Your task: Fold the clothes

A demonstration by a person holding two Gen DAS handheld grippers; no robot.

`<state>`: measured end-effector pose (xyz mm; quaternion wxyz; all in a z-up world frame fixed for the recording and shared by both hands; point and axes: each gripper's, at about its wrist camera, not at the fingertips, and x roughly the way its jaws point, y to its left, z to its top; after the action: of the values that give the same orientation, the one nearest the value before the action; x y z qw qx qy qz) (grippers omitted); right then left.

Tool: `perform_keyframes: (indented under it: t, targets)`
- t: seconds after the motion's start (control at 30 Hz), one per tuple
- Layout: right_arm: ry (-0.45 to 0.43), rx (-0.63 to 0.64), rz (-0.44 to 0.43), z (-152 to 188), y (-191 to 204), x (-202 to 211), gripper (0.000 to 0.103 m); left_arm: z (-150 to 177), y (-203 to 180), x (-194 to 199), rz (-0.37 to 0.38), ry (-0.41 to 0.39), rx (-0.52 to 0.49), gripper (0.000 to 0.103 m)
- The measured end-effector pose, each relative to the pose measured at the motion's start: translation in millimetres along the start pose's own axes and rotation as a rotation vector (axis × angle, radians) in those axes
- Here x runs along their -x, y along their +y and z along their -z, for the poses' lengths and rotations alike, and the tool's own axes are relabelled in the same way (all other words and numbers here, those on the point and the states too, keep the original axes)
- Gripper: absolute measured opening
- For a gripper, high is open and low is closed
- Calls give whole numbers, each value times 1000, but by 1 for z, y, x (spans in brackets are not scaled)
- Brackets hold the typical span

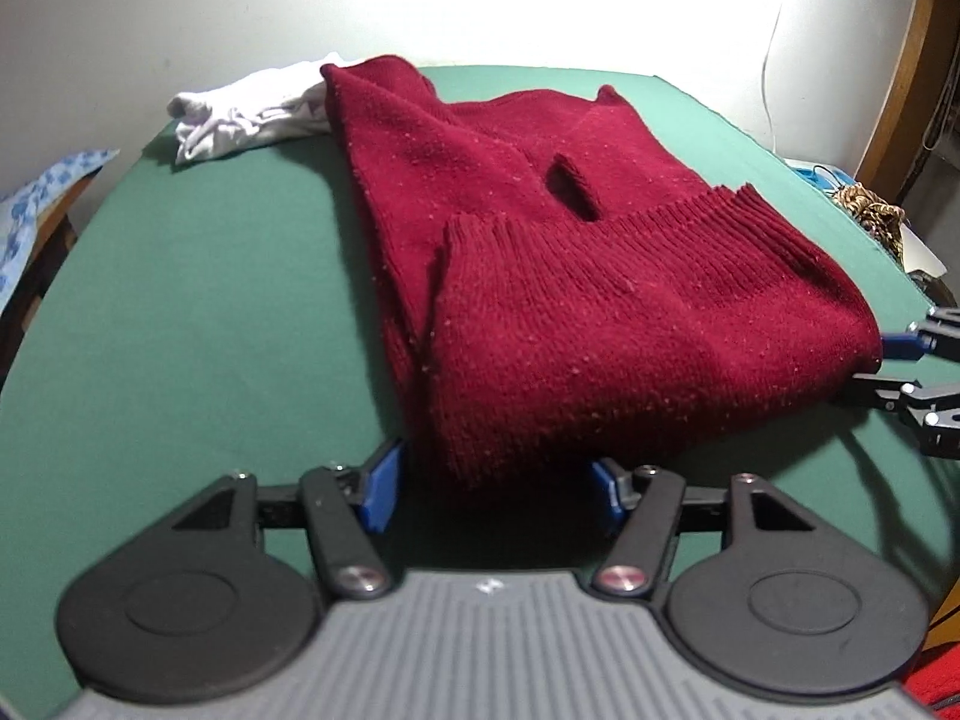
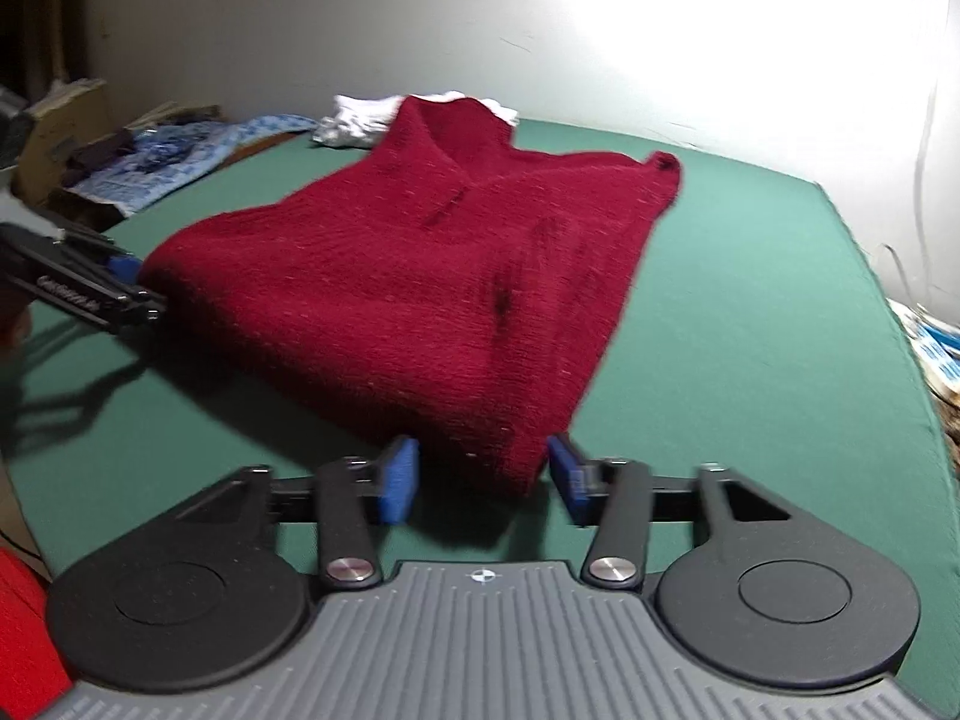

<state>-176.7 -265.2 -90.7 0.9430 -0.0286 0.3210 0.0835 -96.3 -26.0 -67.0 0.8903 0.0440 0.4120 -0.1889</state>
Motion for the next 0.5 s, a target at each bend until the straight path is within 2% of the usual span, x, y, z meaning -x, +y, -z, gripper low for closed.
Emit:
perform_keyframes:
  t: [0.13, 0.23, 0.37, 0.5]
  targets:
    - [-18, 2, -17, 0, -1, -1, 33, 0, -5, 4, -7, 0, 34, 36]
    - [-31, 4, -29, 1, -1, -1, 31, 1, -12, 5, -31, -5, 27, 31]
    - [-28, 6, -31, -3, -1, -5, 30, -1, -11, 4, -26, -2, 18, 29]
    - [-10, -41, -41, -7, -5, -5, 27, 0, -16, 7, -41, 0, 17, 22]
